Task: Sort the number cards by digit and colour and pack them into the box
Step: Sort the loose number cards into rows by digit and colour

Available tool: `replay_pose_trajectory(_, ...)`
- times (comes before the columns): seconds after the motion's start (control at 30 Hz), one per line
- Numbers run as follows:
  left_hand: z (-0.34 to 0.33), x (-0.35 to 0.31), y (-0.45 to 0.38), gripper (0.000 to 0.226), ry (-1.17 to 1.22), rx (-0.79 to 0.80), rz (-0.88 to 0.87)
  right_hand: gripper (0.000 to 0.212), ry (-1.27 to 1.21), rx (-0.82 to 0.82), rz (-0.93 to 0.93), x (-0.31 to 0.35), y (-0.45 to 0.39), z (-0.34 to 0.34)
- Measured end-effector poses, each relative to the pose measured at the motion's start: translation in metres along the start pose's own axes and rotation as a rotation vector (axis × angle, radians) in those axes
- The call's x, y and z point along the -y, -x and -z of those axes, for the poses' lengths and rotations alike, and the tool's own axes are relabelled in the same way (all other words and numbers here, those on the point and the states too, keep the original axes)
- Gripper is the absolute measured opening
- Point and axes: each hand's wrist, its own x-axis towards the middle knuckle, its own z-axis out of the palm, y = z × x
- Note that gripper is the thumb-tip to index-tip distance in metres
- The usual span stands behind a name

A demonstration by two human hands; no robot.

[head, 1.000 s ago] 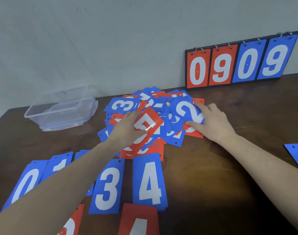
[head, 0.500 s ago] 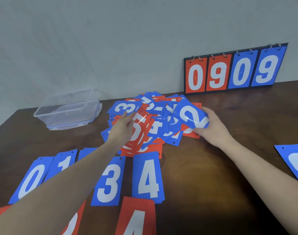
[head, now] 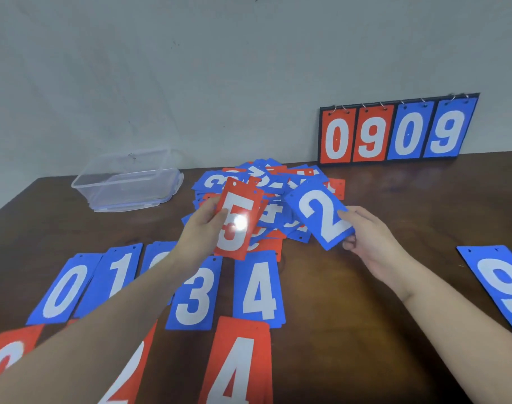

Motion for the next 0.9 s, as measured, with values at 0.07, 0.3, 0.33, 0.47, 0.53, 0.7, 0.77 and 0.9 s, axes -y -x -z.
replay_pose_trajectory(0.07, 0.013, 0.007, 0.01, 0.027, 0.02, -0.011, -0.004, 0.012, 0.011, 0.074, -0.006, -0.002, 0.008, -0.014)
replay_pose_trajectory(0.3, 0.084, 0.029, 0.048, 0.041, 0.088, -0.126, -0.007, 0.019, 0.115, 0.249, 0.002, -0.01, 0.021, -0.076)
replay_pose_trajectory(0.33, 0.097, 0.034, 0.054, 0.045, 0.098, -0.152, -0.01, 0.031, 0.125, 0.281, 0.001, -0.012, 0.022, -0.086)
replay_pose_trajectory(0.47, 0.15, 0.056, 0.081, 0.064, 0.116, -0.285, 0.016, 0.057, 0.194, 0.344, 0.008, -0.018, 0.03, -0.131)
replay_pose_trajectory(0.53, 0.176, 0.069, 0.095, 0.067, 0.166, -0.378, 0.06, 0.052, 0.21, 0.382, 0.015, -0.02, 0.038, -0.154)
replay_pose_trajectory(0.7, 0.219, 0.09, 0.128, 0.062, 0.232, -0.472, 0.097, 0.015, 0.282, 0.391, -0.031, -0.032, 0.052, -0.21)
replay_pose_trajectory(0.77, 0.228, 0.096, 0.137, 0.061, 0.25, -0.472, 0.105, 0.012, 0.298, 0.373, -0.045, -0.036, 0.054, -0.231)
replay_pose_trajectory(0.9, 0.237, 0.106, 0.144, 0.064, 0.279, -0.444, 0.099, 0.011, 0.351, 0.443, -0.02, -0.034, 0.055, -0.261)
